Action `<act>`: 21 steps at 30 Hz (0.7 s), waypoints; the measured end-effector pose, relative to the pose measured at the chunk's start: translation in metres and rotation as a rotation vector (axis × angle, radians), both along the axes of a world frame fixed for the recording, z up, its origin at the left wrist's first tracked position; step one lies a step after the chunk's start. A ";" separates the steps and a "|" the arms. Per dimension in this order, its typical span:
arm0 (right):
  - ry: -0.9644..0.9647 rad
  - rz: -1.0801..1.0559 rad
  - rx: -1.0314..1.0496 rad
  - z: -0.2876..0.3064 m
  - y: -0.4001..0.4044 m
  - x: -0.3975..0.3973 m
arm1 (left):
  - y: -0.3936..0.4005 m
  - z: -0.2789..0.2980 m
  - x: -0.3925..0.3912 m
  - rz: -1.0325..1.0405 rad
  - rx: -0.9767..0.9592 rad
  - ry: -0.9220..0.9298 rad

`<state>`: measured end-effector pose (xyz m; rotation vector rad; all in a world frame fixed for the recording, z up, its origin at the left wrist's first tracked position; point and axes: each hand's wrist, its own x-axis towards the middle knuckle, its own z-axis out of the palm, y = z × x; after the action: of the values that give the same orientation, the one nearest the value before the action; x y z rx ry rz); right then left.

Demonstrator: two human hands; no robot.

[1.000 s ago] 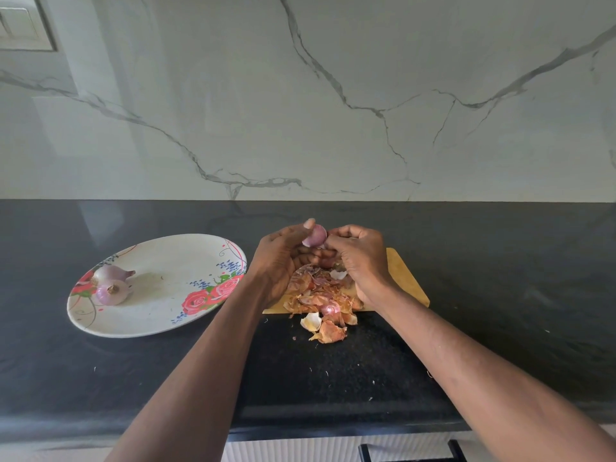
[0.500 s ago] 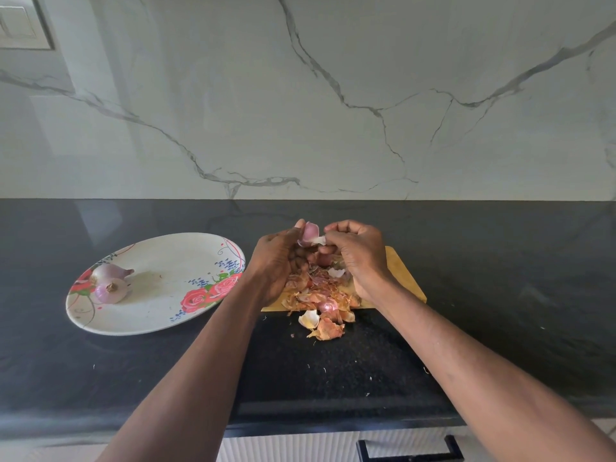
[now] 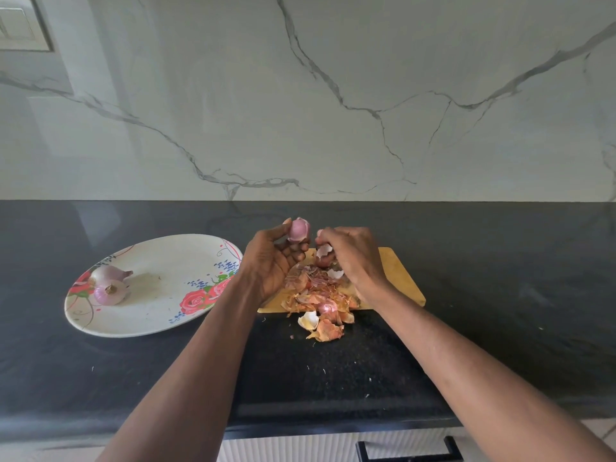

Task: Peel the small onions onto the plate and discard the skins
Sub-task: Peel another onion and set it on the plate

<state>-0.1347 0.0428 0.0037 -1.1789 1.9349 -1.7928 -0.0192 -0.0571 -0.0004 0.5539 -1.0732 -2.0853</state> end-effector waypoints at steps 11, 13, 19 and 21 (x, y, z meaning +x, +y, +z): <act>0.024 0.122 -0.086 -0.004 0.000 -0.005 | 0.004 0.002 0.002 -0.002 -0.125 -0.035; -0.019 0.117 -0.107 -0.004 0.000 -0.007 | 0.007 0.004 0.003 -0.002 -0.158 -0.042; 0.025 0.059 -0.140 -0.006 0.002 0.002 | 0.014 0.005 0.001 -0.002 -0.181 -0.044; 0.109 -0.002 -0.168 -0.006 0.002 0.007 | 0.015 0.004 0.000 -0.006 -0.204 -0.036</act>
<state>-0.1281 0.0449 -0.0026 -1.3551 1.8734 -1.9631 -0.0194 -0.0419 0.0039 0.4882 -1.2918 -1.9486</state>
